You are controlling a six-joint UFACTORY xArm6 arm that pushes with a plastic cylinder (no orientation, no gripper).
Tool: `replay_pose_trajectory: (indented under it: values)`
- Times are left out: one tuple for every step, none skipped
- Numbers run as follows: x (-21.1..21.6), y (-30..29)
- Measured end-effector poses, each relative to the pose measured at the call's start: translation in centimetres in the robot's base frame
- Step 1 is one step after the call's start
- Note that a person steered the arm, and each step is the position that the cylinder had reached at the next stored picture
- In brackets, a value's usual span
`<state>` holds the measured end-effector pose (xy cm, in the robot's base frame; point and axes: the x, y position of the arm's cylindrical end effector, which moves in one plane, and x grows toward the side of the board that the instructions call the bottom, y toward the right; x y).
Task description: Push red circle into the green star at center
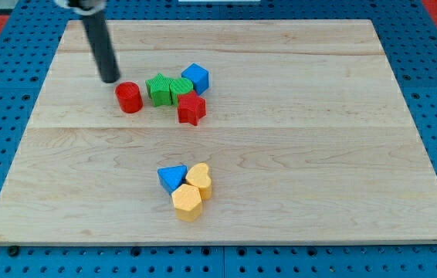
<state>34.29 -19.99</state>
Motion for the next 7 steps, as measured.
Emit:
replay_pose_trajectory:
  values:
    - [4.2, -0.3]
    - [3.7, 4.7]
    - [3.6, 6.0]
    - [3.5, 6.3]
    - [3.9, 8.6]
    - [3.4, 8.7]
    - [2.4, 8.5]
